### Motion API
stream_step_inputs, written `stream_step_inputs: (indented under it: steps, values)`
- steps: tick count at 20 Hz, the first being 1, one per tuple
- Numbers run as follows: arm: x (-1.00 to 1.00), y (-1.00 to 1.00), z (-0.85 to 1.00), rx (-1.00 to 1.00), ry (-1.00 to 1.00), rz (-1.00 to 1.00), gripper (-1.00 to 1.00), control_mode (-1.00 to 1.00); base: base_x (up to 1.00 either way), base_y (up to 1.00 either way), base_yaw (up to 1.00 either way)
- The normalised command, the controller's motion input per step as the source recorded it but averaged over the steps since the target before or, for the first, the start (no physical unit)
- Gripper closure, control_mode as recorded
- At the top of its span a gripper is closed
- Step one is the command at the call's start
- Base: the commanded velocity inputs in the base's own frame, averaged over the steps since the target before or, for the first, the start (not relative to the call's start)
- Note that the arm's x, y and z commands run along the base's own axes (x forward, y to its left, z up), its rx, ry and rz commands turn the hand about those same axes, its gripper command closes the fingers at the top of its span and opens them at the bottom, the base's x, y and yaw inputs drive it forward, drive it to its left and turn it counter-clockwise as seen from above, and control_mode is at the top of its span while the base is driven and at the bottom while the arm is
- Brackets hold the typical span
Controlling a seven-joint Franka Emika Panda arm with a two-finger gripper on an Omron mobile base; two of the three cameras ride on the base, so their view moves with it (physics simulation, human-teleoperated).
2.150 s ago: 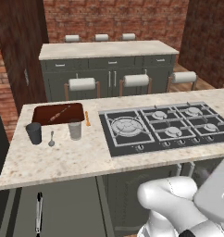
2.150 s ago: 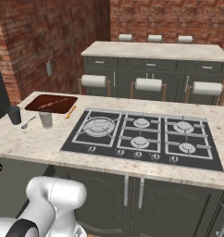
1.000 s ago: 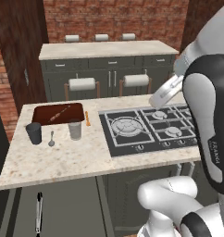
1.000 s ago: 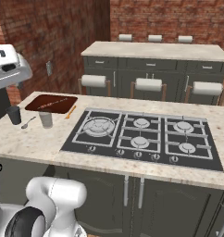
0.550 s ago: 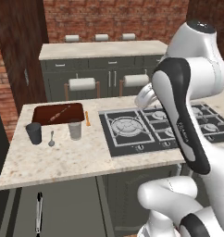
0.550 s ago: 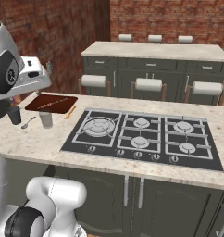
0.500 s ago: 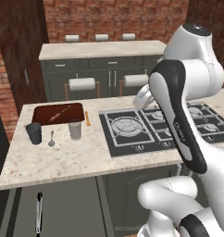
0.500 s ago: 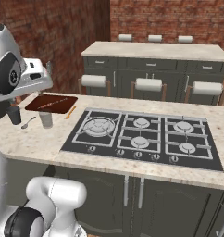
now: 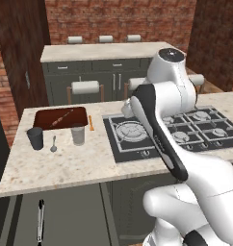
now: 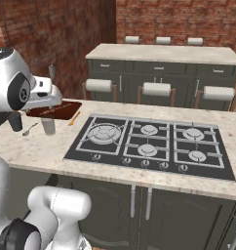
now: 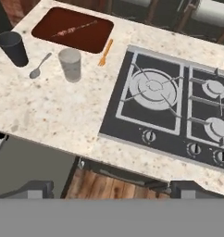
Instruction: Take the tongs from the drawer on the left and place them on the dining counter next to the tray containing the kebab skewer.
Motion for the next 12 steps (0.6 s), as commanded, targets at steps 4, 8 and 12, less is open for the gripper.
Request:
stream_step_inputs:
  steps: [4,8,12]
  values:
    - [0.00,0.47,-0.62,0.13,-0.06,-0.01,-1.00,-1.00,0.00,0.00,0.00]
    - [-0.04,0.45,-0.67,0.13,0.00,0.00,-1.00,-1.00,0.00,0.00,0.00]
    - [-0.46,0.30,-0.41,0.05,0.02,0.01,-1.00,-1.00,0.00,0.00,0.00]
